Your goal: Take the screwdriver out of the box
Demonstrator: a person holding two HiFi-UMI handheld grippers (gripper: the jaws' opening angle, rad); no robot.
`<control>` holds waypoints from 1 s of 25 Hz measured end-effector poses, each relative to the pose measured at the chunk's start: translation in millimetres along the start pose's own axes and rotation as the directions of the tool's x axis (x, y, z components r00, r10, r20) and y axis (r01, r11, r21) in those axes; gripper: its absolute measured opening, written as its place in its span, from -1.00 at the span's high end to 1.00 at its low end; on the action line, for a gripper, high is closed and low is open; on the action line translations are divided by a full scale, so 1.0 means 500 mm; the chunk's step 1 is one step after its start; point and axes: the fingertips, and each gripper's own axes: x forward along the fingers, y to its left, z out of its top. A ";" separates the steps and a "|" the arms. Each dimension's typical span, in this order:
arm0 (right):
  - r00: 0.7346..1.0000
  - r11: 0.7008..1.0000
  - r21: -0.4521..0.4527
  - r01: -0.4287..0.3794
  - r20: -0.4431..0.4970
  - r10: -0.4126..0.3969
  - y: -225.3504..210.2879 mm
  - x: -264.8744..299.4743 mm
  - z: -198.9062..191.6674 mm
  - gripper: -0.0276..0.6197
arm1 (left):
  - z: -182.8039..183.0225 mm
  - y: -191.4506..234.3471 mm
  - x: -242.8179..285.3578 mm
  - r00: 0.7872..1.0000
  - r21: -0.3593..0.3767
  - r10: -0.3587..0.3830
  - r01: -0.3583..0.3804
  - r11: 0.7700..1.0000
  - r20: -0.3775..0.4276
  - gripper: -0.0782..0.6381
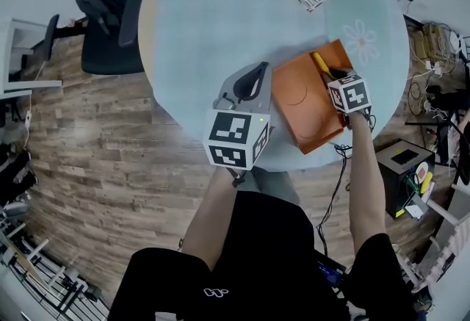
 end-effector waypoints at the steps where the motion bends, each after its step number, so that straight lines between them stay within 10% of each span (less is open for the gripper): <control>1: 1.000 1.000 0.007 0.007 0.004 -0.007 0.000 -0.001 0.000 0.64 | -0.002 -0.003 -0.001 1.000 0.001 -0.002 0.002 1.000 -0.003 0.77; 6: 0.985 0.994 0.074 0.085 0.145 -0.095 -0.020 -0.073 0.037 0.65 | 0.005 -0.044 0.000 0.999 0.022 -0.035 0.035 0.999 0.007 0.77; 11: 0.900 0.990 0.072 0.118 0.413 -0.137 -0.028 -0.242 0.131 0.64 | 0.039 -0.101 0.009 0.995 0.042 -0.082 0.080 0.996 0.057 0.77; 19: 0.630 0.953 0.299 0.041 0.733 -0.257 -0.027 -0.534 0.178 0.64 | 0.156 -0.226 0.009 0.972 0.123 -0.157 0.136 0.983 0.177 0.77; 25: 0.427 0.957 0.291 -0.005 0.866 -0.262 -0.018 -0.705 0.182 0.64 | 0.252 -0.318 -0.001 0.936 0.191 -0.209 0.158 0.969 0.282 0.77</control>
